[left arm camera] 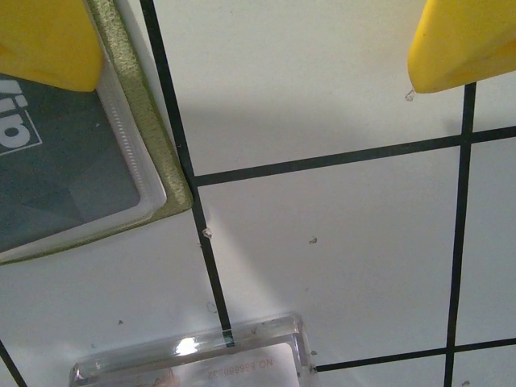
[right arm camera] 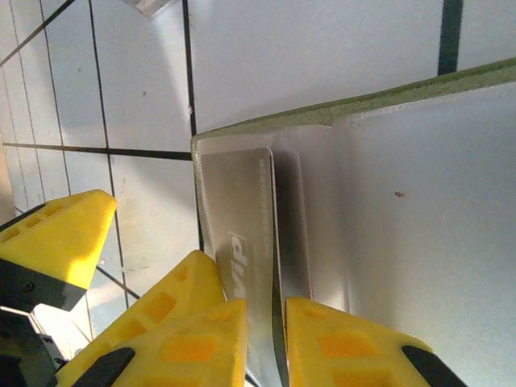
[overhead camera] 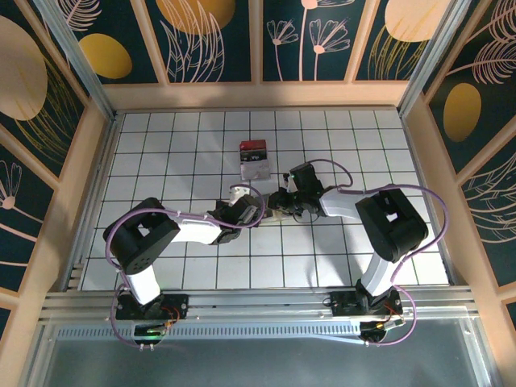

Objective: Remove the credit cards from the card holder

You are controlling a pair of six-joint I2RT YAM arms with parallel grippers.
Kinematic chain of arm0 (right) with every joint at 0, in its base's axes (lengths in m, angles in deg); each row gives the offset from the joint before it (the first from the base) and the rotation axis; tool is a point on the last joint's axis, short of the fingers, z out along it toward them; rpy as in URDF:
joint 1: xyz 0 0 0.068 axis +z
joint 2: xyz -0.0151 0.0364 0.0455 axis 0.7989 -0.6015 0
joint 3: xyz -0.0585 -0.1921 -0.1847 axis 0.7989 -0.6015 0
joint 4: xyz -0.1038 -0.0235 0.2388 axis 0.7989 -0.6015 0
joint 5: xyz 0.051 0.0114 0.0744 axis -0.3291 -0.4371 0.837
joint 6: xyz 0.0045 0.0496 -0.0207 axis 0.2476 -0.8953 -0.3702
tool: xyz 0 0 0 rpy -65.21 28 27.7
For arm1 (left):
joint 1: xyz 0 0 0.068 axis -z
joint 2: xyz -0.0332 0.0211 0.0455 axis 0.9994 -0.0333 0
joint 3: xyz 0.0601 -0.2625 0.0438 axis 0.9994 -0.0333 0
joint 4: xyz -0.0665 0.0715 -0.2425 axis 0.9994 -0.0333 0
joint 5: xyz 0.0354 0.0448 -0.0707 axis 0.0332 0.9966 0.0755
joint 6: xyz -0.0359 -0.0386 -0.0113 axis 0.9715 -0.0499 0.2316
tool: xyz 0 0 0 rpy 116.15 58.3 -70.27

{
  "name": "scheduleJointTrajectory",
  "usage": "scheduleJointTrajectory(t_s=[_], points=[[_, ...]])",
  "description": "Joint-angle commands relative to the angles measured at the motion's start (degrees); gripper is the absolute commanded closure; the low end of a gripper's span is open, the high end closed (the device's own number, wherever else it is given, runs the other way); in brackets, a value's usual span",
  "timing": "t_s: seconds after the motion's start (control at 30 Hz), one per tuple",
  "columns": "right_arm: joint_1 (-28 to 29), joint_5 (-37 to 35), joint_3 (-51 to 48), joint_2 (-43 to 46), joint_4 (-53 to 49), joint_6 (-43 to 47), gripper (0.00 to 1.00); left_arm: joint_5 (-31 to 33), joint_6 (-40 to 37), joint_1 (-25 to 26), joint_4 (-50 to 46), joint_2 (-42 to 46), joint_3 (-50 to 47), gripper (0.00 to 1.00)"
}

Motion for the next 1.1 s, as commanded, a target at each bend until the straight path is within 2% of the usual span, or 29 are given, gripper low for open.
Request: scheduleJointTrajectory(t_s=[0.0,0.4,0.7,0.77,1.07], points=[[0.3,5.63,-0.99,0.38,6.32,-1.43,0.81,-2.54,0.03,0.27,-1.75,-1.5,0.86,0.02],[0.08,8.71,-1.9,-1.75,12.63,-2.91,0.8,-3.49,0.03,0.23,-1.4,-1.53,1.09,0.02],[-0.43,10.2,-4.57,1.43,15.41,-4.54,0.85,-2.52,0.78,0.2,-2.48,-1.33,0.86,0.01],[-2.34,10.61,-5.17,2.11,16.03,-4.99,0.87,-2.51,1.04,0.21,-2.62,-1.52,0.92,0.01],[-3.5,10.75,-6.64,4.76,16.22,-5.53,0.84,-1.97,1.17,0.25,-3.44,-1.71,1.3,0.01]])
